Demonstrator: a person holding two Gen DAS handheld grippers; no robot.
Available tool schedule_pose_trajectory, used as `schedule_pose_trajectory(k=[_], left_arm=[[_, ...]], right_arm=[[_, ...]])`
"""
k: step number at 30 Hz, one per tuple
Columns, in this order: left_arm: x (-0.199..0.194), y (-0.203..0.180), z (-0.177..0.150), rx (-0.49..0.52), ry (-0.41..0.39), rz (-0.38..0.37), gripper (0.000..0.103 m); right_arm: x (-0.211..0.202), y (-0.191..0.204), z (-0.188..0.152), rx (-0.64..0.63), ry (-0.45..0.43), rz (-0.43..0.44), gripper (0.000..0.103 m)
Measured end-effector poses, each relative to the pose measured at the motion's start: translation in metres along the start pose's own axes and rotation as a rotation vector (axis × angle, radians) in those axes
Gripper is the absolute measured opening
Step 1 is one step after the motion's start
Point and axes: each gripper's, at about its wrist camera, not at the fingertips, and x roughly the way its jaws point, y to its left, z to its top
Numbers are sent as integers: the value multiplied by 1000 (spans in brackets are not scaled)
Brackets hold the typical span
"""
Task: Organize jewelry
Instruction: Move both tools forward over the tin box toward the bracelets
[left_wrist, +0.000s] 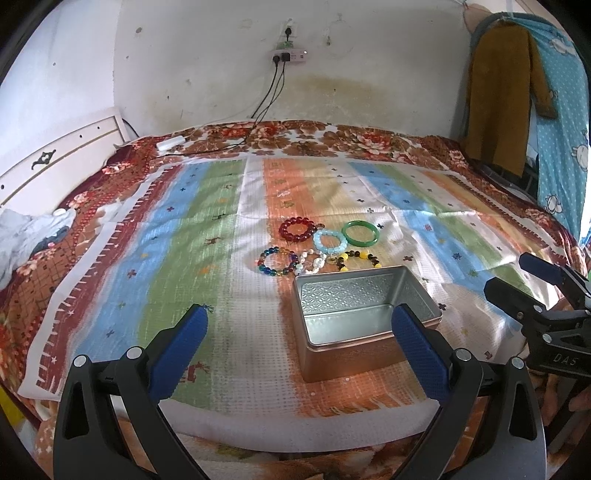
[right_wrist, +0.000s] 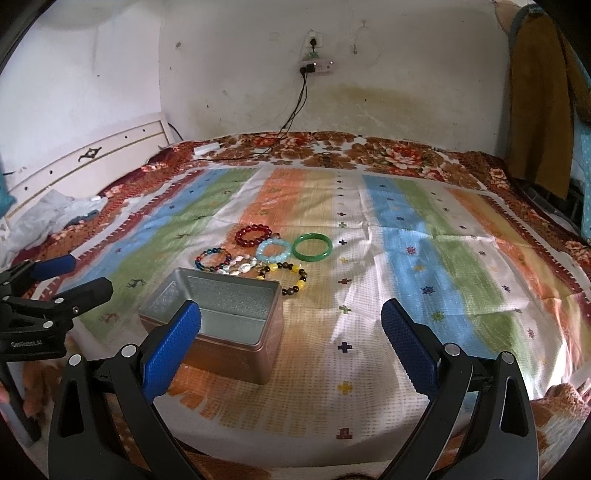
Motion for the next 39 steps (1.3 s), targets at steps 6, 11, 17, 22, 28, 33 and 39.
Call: schedule_pose_trajectory(k=[6, 11, 17, 22, 28, 33, 39], left_arm=[[0, 1, 0, 3, 1, 1, 98], [0, 2, -1, 5, 2, 1, 98], [0, 1, 0, 2, 4, 2, 98], [1, 1, -1, 5, 7, 2, 98], [3, 3, -1, 20, 18, 3, 98], [8, 6, 3, 23, 41, 4, 97], [16, 9, 13, 23, 82, -13, 97]], right_arm=[[1, 1, 1, -14, 3, 2, 99], [2, 2, 1, -20, 8, 4, 99], [3, 5, 2, -23, 17, 9, 99], [5, 4, 3, -22, 21, 9, 99], [13, 1, 7, -7, 39, 10, 99], [22, -5, 12, 21, 56, 15, 99], [32, -8, 19, 39, 78, 27, 99]])
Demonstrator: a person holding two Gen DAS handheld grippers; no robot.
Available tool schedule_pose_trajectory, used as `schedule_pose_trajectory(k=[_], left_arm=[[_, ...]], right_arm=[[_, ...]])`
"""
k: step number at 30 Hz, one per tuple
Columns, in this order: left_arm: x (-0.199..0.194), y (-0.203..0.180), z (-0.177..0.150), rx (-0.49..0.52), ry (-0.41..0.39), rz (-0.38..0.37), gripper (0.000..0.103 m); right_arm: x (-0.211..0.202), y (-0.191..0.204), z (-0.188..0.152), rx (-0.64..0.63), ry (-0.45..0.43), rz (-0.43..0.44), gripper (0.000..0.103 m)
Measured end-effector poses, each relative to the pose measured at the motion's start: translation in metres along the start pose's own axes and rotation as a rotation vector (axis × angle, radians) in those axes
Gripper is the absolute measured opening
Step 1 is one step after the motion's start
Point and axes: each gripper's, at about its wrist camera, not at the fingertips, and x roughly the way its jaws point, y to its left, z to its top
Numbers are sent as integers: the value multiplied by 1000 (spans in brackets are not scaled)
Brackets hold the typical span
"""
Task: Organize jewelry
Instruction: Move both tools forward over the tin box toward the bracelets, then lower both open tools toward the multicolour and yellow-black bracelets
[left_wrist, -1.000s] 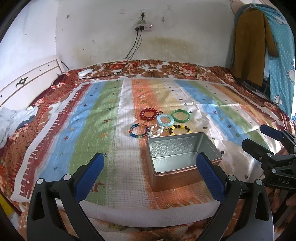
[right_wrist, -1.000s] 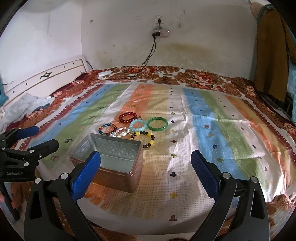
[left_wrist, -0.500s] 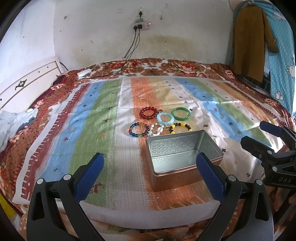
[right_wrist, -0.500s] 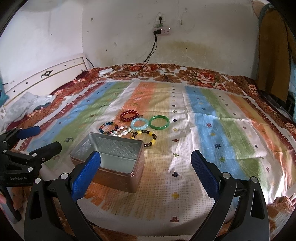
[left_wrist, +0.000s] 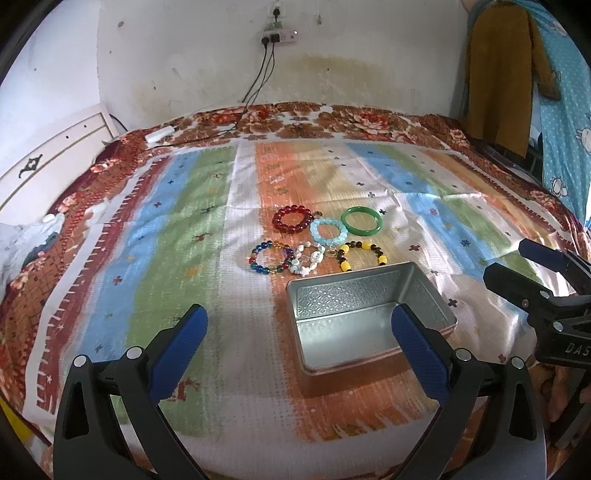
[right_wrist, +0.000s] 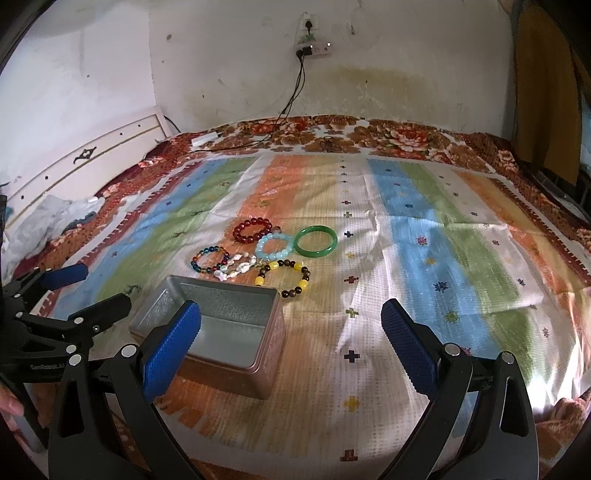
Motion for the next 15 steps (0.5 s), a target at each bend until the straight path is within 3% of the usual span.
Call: schedule_pose_trajectory(k=[15], left_arm=[[44, -15, 45, -16, 54, 15, 97]], right_arm=[[33, -8, 26, 11, 56, 18, 99]])
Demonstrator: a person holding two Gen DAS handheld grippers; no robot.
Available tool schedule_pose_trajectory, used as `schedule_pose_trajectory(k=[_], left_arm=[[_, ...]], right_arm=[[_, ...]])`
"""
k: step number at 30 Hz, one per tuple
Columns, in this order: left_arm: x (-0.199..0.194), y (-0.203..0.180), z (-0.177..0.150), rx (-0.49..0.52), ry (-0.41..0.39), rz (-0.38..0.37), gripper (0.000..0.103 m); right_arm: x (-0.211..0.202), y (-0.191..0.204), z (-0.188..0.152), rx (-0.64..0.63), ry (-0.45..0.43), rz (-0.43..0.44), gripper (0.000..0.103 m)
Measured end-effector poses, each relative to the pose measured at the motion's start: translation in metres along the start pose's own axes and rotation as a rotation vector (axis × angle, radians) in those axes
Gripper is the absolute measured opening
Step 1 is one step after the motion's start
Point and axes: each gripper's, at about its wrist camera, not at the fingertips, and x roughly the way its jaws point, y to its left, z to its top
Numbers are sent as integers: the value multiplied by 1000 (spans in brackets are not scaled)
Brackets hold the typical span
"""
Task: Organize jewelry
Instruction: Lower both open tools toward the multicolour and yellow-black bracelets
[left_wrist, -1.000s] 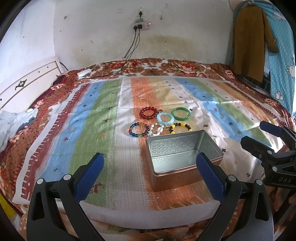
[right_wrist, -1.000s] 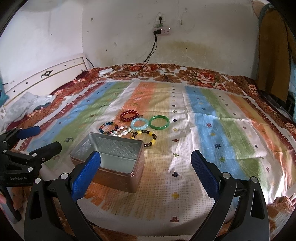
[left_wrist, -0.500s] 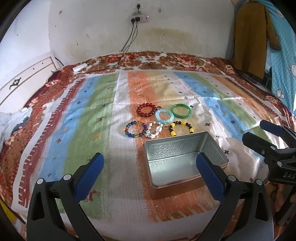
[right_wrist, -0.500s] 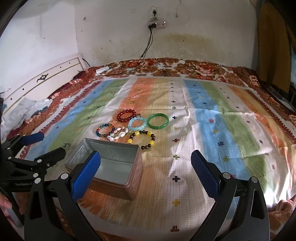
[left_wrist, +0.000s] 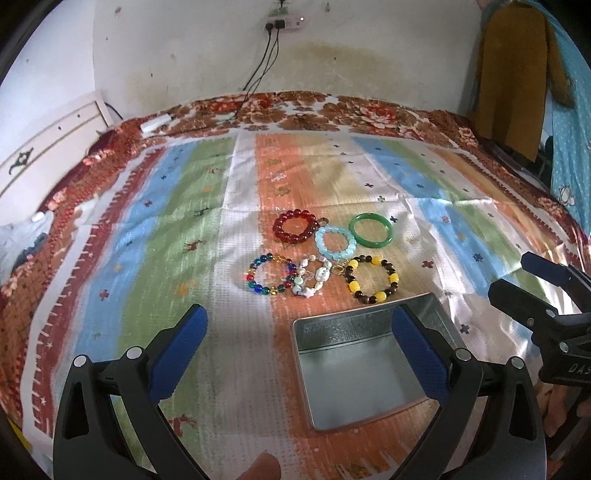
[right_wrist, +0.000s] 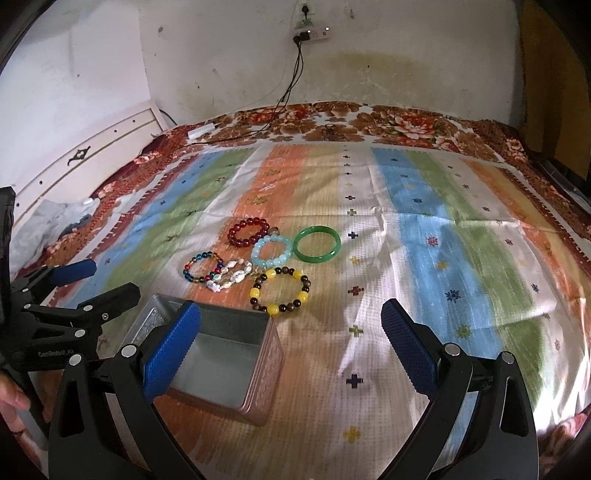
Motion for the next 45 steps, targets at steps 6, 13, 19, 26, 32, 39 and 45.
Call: schedule_pose_trajectory(k=[6, 13, 19, 26, 32, 39, 45], left_arm=[[8, 2, 11, 2, 1, 15, 97], [19, 5, 23, 26, 2, 43, 97], [34, 11, 36, 26, 22, 55, 97], [59, 30, 50, -23, 84, 94, 97], [85, 44, 57, -63, 169, 78, 97], [114, 51, 58, -62, 247, 93, 97], [137, 57, 58, -63, 316, 84, 97]], right_arm=[[10, -1, 12, -4, 22, 27, 99], [22, -4, 26, -14, 38, 26, 99], [42, -10, 38, -9, 92, 18, 99], [70, -22, 43, 13, 194, -21, 99], [92, -31, 46, 54, 275, -10, 99], [114, -35, 49, 60, 343, -17, 99], [133, -40, 48, 82, 409, -14, 99]])
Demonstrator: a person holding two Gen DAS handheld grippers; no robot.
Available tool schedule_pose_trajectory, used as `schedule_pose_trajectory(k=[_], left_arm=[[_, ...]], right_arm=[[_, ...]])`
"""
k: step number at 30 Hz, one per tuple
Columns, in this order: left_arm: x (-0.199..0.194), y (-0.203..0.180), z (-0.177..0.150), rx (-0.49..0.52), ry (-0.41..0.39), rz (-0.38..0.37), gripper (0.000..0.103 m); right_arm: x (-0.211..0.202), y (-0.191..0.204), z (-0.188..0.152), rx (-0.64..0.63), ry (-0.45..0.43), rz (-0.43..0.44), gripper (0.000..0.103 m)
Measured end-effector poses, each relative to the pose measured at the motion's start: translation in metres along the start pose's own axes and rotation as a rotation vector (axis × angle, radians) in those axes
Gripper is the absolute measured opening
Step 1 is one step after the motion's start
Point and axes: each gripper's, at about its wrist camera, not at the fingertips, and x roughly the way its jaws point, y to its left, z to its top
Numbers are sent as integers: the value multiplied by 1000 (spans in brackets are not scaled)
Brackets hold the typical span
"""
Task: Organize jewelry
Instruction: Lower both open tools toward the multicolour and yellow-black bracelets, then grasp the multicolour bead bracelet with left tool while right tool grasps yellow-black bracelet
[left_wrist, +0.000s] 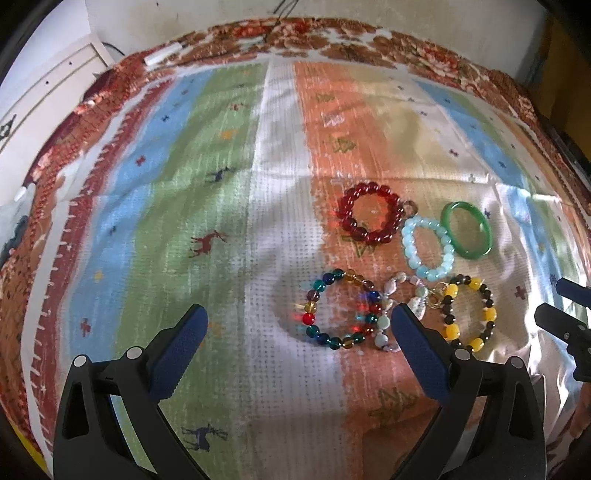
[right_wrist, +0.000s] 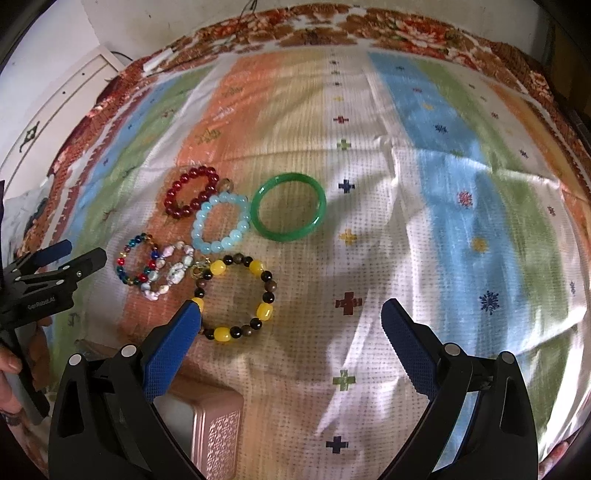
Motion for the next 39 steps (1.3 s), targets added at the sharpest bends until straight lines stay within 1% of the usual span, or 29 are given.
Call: schedule_pose_trajectory(k=[2, 7, 12, 16, 17, 18, 19, 20, 25, 26, 27, 28, 30, 31, 32, 33, 34, 36, 37, 39], left_arm=[[8, 2, 2, 3, 22, 9, 96], [23, 2, 4, 15, 65, 15, 88], [34, 1, 6, 25, 97, 15, 76], [41, 2, 6, 30, 117, 16, 70], [43, 1, 6, 37, 121, 18, 67], [45, 0, 6, 45, 121, 26, 65], [46, -2, 6, 54, 121, 33, 65], [47, -2, 5, 60, 123, 35, 61], [48, -10, 2, 98, 119, 35, 52], [48, -11, 1, 98, 117, 34, 48], [48, -11, 0, 99, 116, 32, 44], [47, -13, 0, 101, 115, 30, 43], [47, -13, -1, 98, 116, 34, 37], [47, -13, -1, 93, 117, 33, 34], [47, -12, -1, 92, 118, 33, 24], [48, -13, 0, 96, 118, 38, 14], [47, -12, -1, 99, 117, 43, 9], [46, -12, -1, 99, 111, 46, 9], [46, -14, -1, 111, 109, 52, 9], [45, -14, -1, 110, 109, 51, 9]], right_arm=[[7, 0, 3, -5, 16, -9, 99], [24, 4, 6, -33, 53, -20, 99], [40, 8, 8, -59, 85, -16, 99], [49, 12, 8, -76, 105, -19, 99], [51, 14, 8, -82, 111, -21, 94], [52, 14, 8, -83, 117, -21, 87], [55, 14, 8, -80, 124, -20, 86], [57, 14, 7, -75, 128, -17, 86], [61, 16, 7, -98, 129, -43, 82], [62, 17, 7, -108, 130, -47, 78], [62, 18, 6, -115, 132, -47, 70], [63, 19, 6, -121, 132, -50, 68], [64, 21, 6, -129, 134, -51, 60], [65, 22, 7, -131, 134, -52, 58], [65, 22, 7, -133, 135, -49, 54], [66, 23, 8, -134, 136, -47, 47], [66, 23, 8, -136, 137, -45, 43], [66, 22, 8, -135, 141, -29, 28], [66, 21, 7, -133, 143, -25, 25], [66, 21, 8, -131, 147, -10, 13]])
